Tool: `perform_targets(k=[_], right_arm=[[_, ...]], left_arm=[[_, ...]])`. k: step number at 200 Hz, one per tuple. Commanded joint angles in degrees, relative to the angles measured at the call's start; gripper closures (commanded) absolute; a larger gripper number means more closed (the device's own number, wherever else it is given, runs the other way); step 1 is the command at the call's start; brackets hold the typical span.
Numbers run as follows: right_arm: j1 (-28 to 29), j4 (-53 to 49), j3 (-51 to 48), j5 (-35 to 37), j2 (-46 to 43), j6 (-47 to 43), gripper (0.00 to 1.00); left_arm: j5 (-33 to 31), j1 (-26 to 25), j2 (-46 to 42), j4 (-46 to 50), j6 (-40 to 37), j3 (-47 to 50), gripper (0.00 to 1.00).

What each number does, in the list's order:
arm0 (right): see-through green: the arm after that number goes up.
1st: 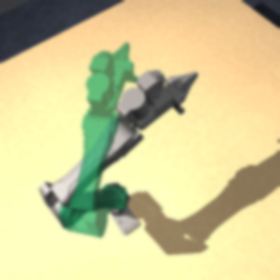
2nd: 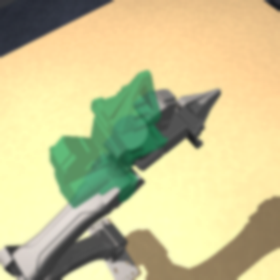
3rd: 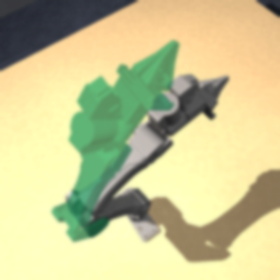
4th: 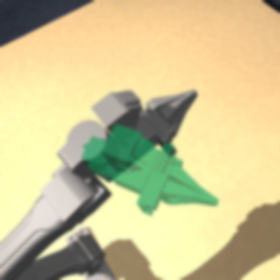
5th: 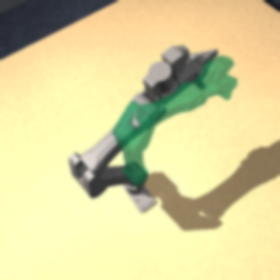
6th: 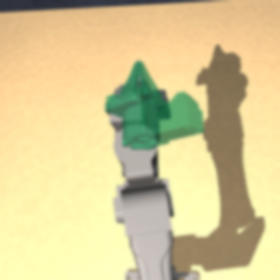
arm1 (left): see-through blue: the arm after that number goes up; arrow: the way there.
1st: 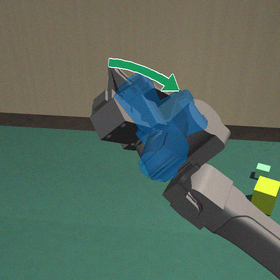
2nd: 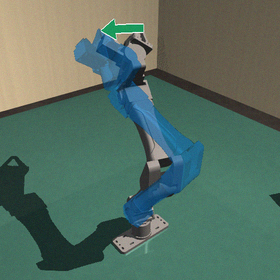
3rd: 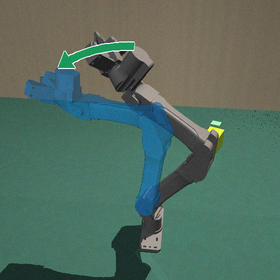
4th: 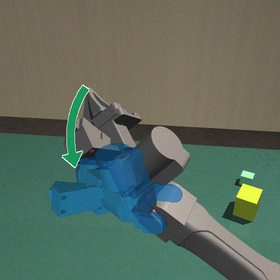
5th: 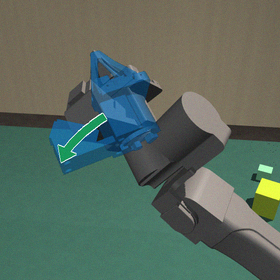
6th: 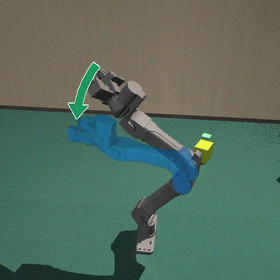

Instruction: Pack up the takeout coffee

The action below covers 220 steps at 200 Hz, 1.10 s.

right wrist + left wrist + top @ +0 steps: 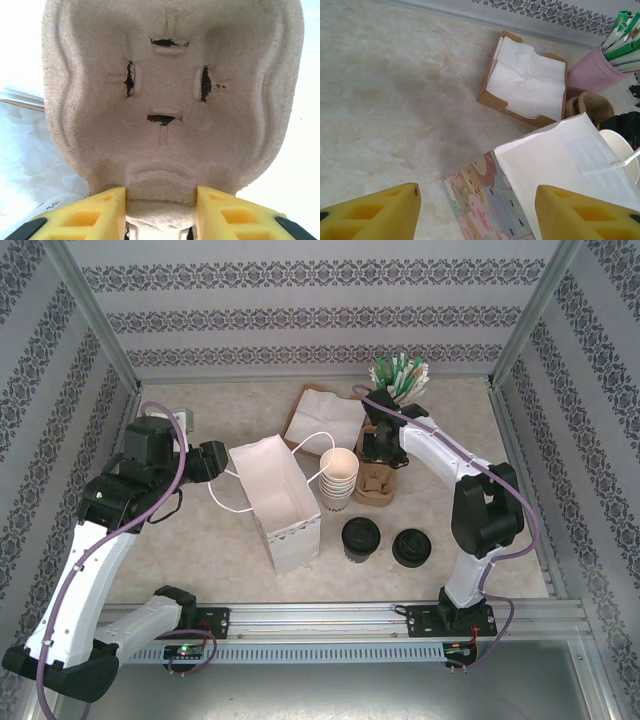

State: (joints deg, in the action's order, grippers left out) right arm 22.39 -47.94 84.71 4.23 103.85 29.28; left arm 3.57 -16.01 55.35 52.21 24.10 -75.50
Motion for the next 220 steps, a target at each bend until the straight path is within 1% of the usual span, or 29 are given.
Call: perform_targets(k=[1, 28, 37, 74, 90, 116, 130, 140, 152, 169, 190, 200, 207, 220], right_arm=[[0.3, -1.2, 1.36, 0.69, -3.83, 1.33, 0.61], [0.21, -2.16, 1.32, 0.81, -6.6, 1.17, 0.62], [0.28, -2.42, 1.25, 0.85, -7.67, 1.06, 0.64], [0.45, -5.21, 1.24, 1.59, -13.4, 0.05, 0.64], [0.91, -6.22, 1.03, 2.35, -16.7, -0.43, 0.64], [2.07, -7.57, 0.9, 4.16, -22.42, -1.23, 0.64], [2.9, -8.19, 1.59, 5.1, -25.09, -2.01, 0.64], [3.74, -9.33, 2.71, 6.58, -26.52, -2.5, 0.64], [4.9, -10.28, 4.25, 8.12, -28.07, -3.08, 0.64], [6.8, -11.15, 7.0, 9.18, -29.51, -4.11, 0.63], [9.85, -11.75, 10.79, 11.09, -29.77, -5.65, 0.63], [11.49, -12.16, 13.01, 12.2, -29.3, -6.28, 0.64], [12.47, -12.41, 14.79, 12.75, -28.79, -6.67, 0.63], [14.57, -12.45, 18.2, 13.41, -27.65, -7.46, 0.63]], left_arm=[[-1.81, 0.28, -1.37, -1.32, -0.19, 0.49, 0.37], [-2.72, 0.31, -2.74, -2.4, -0.01, 0.23, 0.37], [-2.78, 0.29, -3.28, -2.98, 0.07, 0.27, 0.36], [-2.85, 0.31, -3.6, -5.13, 0.52, -1.33, 0.36], [-5.25, 0.28, -3.69, -6.05, -0.02, -1.72, 0.36], [-11.36, 0.37, -3.08, -7.55, -1.55, -3.08, 0.39], [-12.06, 0.84, -2.34, -8.98, -1.36, -3.42, 0.45], [-11.65, 1.43, -1.81, -10.9, -1.13, -3.06, 0.46], [-10.45, 2.73, -0.94, -12.45, -0.69, -2.8, 0.45], [-6.76, 5.74, 1.04, -13.44, 0.61, -3.6, 0.45], [-1.09, 11.43, 2.94, -17.03, 2.09, -1.44, 0.45], [0.41, 14.6, 4.2, -18.42, 2.59, 0.25, 0.45], [3.13, 17.25, 5.28, -19.86, 3.39, 1.67, 0.45], [10.7, 22.4, 7.95, -22.91, 6.45, 4.41, 0.45]])
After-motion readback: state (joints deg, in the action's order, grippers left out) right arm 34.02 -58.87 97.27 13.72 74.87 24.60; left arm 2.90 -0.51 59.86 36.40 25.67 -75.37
